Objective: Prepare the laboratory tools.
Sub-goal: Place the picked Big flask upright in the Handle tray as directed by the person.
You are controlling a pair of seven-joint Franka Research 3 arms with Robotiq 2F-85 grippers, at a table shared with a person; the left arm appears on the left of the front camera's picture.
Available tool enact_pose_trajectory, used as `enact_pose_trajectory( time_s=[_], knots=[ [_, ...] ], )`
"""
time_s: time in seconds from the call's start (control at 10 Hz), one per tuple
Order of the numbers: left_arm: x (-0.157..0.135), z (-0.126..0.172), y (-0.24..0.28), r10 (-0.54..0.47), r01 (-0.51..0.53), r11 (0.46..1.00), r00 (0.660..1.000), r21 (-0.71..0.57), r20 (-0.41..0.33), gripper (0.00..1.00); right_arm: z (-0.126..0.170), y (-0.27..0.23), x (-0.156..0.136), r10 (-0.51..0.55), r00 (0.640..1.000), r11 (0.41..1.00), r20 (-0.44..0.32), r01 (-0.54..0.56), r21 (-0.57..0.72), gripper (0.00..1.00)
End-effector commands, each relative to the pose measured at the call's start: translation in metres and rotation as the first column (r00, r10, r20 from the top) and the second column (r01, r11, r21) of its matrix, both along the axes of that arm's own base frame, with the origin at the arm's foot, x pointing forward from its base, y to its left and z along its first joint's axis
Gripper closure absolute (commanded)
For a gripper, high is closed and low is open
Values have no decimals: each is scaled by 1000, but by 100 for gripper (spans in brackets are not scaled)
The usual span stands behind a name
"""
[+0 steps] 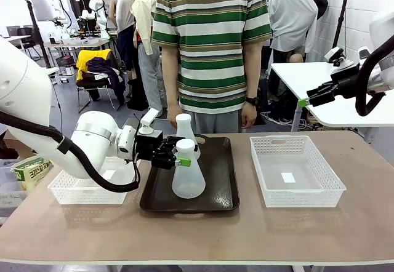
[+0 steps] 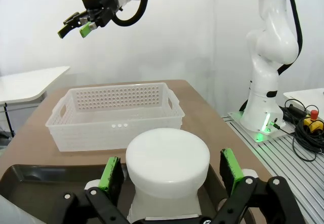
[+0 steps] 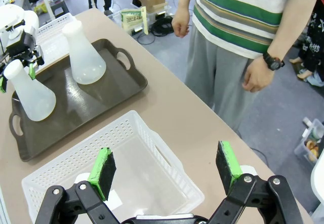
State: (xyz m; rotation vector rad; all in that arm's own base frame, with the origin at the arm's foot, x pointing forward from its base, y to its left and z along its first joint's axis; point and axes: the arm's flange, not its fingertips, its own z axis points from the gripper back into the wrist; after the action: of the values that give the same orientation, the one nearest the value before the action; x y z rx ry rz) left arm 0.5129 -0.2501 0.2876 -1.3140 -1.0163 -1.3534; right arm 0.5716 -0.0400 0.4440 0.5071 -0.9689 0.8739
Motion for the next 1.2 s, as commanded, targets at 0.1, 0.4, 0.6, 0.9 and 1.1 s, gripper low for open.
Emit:
enact_pose_trajectory(
  time_s=[0.1,0.4,0.6,0.9,1.1],
  knots=[
    [0,1,-1,-5,5,1000,1000,-6,0,0,0,0,-2,2,1000,1000,-9,-2,-8,0],
    [0,1,-1,-5,5,1000,1000,-6,0,0,0,0,-2,2,1000,1000,-9,-2,-8,0],
    [0,1,-1,-5,5,1000,1000,-6,0,0,0,0,-2,2,1000,1000,-9,-2,-8,0],
    [0,1,-1,-5,5,1000,1000,-6,0,0,0,0,-2,2,1000,1000,-9,-2,-8,0],
    [0,1,-1,-5,5,1000,1000,-6,0,0,0,0,-2,2,1000,1000,-9,-2,-8,0]
  ],
)
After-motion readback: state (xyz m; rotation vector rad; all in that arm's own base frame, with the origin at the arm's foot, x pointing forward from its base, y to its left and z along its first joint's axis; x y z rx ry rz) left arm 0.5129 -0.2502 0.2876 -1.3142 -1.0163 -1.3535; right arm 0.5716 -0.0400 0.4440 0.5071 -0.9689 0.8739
